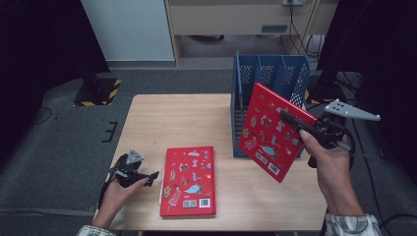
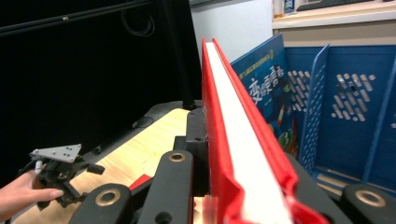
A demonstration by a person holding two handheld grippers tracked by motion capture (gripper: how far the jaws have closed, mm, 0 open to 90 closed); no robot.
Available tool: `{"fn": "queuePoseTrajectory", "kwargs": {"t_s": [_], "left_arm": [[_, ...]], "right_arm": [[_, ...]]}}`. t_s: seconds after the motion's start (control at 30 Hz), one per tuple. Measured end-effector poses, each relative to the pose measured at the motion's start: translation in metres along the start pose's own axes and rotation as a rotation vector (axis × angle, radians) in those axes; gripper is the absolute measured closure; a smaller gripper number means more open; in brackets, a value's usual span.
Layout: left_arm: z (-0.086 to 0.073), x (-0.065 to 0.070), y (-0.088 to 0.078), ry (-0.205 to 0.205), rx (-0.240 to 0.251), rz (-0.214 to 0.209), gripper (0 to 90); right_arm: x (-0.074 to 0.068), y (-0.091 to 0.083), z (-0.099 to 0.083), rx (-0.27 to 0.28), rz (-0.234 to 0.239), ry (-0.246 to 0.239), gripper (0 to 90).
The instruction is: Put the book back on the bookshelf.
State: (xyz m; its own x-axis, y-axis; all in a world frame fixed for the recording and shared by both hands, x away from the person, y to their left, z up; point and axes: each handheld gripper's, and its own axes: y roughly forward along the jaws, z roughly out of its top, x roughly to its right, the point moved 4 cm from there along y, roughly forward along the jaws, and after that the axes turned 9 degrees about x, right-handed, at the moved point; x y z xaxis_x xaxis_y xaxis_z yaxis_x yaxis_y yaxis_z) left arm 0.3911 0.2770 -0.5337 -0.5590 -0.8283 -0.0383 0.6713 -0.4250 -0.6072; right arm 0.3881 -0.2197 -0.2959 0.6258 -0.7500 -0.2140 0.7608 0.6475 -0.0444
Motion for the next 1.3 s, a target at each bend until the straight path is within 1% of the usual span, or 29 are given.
{"fn": "queuePoseTrajectory", "kwargs": {"t_s": [0.17, 0.33, 0.5, 0.63, 0.77, 0.83, 1.03, 1.3], "left_arm": [[0.0, 0.0, 0.0, -0.002, 0.004, -0.001, 3.4], [0.0, 0.0, 0.0, -0.001, 0.001, 0.001, 3.4], [0.0, 0.0, 0.0, 0.001, 0.001, 0.001, 3.4], [0.0, -0.001, 0.0, 0.001, 0.003, 0.003, 3.4], [0.0, 0.0, 0.0, 0.006, 0.002, 0.003, 3.5], [0.0, 0.0, 0.0, 0.007, 0.002, 0.004, 3.5], [0.0, -0.001, 0.0, 0.009, 0.001, 0.007, 3.5], [0.0, 0.0, 0.0, 0.011, 0.002, 0.008, 3.5]], "right_arm": [[0.007, 0.0, 0.002, -0.01, -0.033, -0.012, 80.0], [0.013, 0.003, 0.002, -0.008, -0.066, -0.011, 80.0], [0.015, 0.006, 0.005, -0.006, -0.104, -0.028, 80.0], [0.017, 0.008, 0.008, 0.002, -0.12, -0.025, 80.0], [0.017, 0.011, 0.01, 0.007, -0.151, -0.031, 80.0], [0.017, 0.014, 0.01, 0.011, -0.162, -0.026, 80.0], [0.018, 0.023, 0.013, 0.006, -0.196, -0.057, 80.0], [0.026, 0.032, 0.015, 0.005, -0.25, -0.07, 80.0]]}}
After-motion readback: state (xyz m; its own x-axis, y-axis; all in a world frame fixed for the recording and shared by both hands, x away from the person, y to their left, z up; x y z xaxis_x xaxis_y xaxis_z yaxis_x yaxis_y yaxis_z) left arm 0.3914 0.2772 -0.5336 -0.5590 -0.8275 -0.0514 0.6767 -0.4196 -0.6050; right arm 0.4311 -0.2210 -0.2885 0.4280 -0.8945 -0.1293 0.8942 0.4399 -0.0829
